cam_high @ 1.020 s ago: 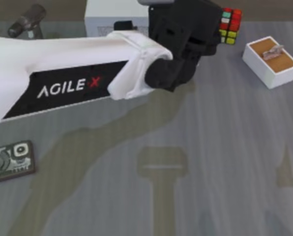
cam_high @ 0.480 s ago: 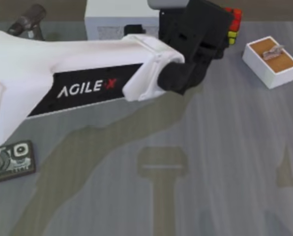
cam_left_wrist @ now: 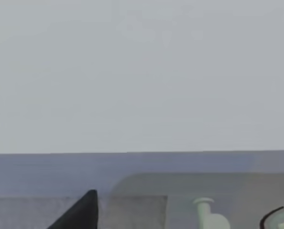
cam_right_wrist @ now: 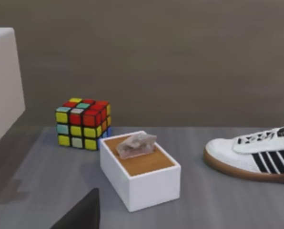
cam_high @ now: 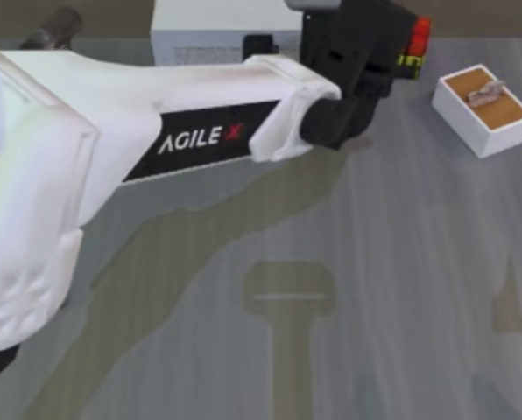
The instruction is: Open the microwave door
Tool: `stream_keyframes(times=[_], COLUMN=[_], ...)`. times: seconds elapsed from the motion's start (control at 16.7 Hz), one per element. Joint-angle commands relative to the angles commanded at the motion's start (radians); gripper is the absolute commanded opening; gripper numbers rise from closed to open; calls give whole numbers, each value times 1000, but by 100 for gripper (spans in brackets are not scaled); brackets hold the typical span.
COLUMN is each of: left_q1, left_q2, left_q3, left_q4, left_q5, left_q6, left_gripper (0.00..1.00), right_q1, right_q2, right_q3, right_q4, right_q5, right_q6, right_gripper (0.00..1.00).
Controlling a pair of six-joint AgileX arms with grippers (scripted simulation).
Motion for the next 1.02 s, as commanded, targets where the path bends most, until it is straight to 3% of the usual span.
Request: stream_keyframes(times=[0.18, 0.96, 1.02], left_q1=[0, 0, 0], left_q2=[1, 1, 1], left_q3=[1, 1, 1], left_q4=[0, 0, 0], left_q5=[0, 0, 0], left_q6=[0, 0, 0], left_gripper=[100, 2, 0], right_q1=[0, 0, 0], right_q2=[0, 0, 0], right_q3=[0, 0, 0], right_q4=[0, 0, 0], right_q5=[0, 0, 0], right_q6=[0, 0, 0], right_gripper=[100, 100, 100])
